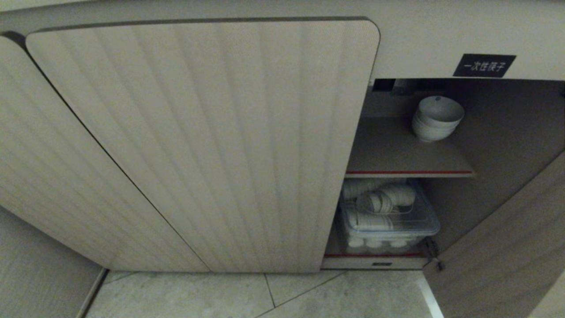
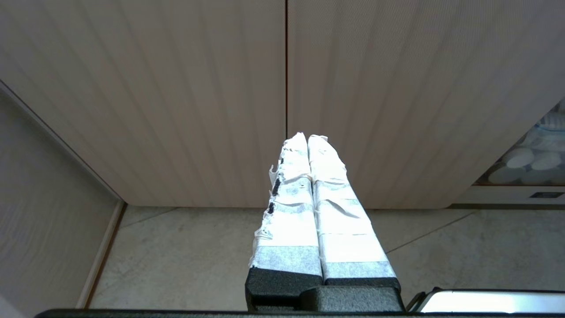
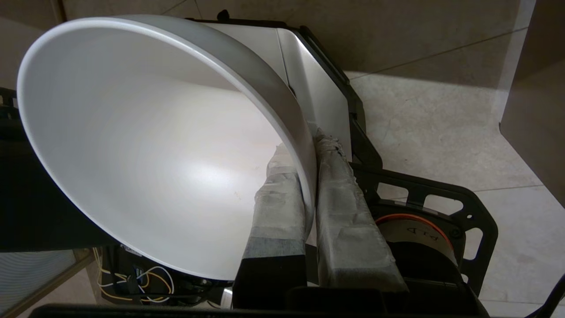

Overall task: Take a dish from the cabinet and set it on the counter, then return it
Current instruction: Place it on the table

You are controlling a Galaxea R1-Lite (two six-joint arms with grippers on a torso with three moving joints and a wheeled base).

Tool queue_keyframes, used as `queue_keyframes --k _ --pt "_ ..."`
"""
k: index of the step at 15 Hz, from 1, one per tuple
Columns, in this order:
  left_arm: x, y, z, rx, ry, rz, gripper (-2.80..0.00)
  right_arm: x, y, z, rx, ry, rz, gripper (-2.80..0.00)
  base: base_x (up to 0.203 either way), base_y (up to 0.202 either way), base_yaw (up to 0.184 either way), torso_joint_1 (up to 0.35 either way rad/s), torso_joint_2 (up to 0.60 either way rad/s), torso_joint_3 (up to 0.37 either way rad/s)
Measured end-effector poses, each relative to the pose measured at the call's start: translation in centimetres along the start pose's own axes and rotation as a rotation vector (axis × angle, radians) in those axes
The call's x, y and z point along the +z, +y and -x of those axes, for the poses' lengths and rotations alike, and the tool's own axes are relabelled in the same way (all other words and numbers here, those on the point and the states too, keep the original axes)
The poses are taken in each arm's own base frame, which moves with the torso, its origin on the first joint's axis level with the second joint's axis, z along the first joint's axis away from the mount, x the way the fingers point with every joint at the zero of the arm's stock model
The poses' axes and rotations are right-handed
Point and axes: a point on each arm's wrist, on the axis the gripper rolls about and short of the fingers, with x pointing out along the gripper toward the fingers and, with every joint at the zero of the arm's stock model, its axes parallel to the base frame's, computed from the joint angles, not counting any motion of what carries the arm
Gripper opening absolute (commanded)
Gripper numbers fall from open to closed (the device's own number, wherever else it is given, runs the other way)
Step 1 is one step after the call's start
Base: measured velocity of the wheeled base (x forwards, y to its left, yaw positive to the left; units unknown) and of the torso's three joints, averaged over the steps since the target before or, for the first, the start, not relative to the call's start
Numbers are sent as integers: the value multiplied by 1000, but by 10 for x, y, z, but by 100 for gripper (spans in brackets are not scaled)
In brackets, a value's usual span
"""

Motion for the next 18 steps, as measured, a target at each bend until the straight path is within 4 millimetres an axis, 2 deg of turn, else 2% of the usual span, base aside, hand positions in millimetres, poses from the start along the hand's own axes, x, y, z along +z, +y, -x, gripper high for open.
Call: queue_keyframes --k 18 --pt "0 0 0 -1 0 0 -280 -9 3 18 2 -6 6 -280 0 0 0 0 0 0"
